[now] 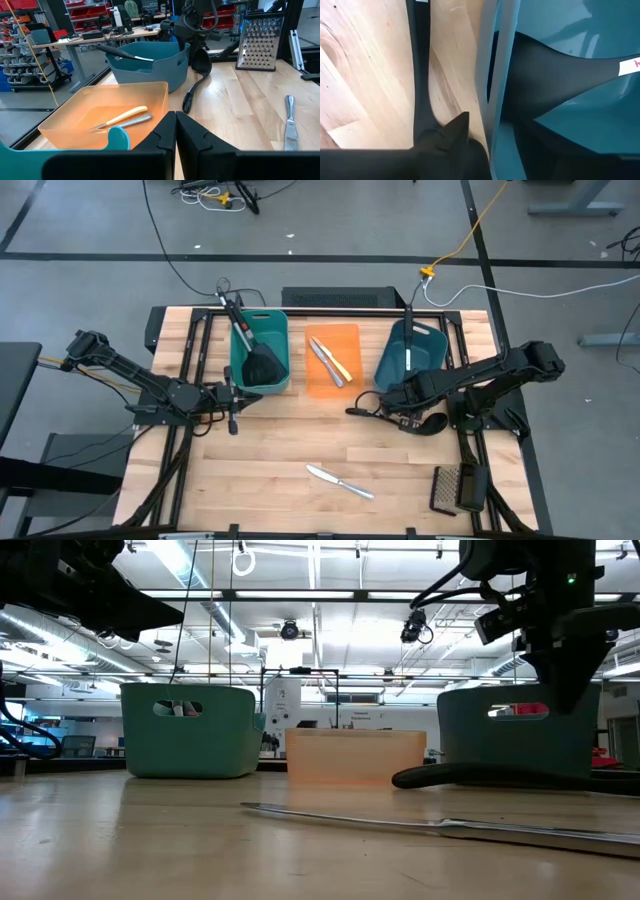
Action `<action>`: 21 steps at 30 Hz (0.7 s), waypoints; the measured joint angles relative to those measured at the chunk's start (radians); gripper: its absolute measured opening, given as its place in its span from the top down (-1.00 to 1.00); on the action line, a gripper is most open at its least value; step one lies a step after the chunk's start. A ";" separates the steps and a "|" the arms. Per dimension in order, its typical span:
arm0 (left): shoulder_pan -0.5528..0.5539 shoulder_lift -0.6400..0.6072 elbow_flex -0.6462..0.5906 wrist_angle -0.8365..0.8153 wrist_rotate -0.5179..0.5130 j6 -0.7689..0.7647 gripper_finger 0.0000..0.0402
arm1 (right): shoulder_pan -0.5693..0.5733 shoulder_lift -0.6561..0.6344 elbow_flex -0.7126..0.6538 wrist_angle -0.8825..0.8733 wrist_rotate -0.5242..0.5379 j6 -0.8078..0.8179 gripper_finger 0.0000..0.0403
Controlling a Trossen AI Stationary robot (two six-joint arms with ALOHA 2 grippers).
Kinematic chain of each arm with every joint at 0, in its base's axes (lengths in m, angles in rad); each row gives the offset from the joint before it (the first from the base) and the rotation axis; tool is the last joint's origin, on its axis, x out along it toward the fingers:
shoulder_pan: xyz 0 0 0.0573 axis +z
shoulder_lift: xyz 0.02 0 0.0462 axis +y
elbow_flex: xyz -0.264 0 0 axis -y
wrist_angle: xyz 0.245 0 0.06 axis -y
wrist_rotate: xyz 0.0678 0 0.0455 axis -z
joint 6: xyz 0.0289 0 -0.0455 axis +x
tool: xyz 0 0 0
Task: Pick & Place Kitchen Items
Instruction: Put the black serving spoon into the dark blue bin
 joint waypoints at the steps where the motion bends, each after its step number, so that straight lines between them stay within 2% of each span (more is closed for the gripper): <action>1: 0.000 0.000 0.000 0.000 0.000 0.000 0.92 | 0.000 0.000 0.000 -0.001 -0.001 0.000 0.17; 7: 0.000 0.000 0.000 0.000 0.000 0.000 0.92 | 0.000 0.000 0.000 -0.028 -0.018 0.008 0.12; 16: 0.000 0.000 0.000 0.000 0.000 0.000 0.92 | 0.003 -0.003 0.022 -0.042 -0.012 0.055 0.21; 21: 0.000 0.000 0.000 0.000 0.000 0.000 0.92 | 0.036 -0.006 0.104 -0.044 0.090 0.047 0.17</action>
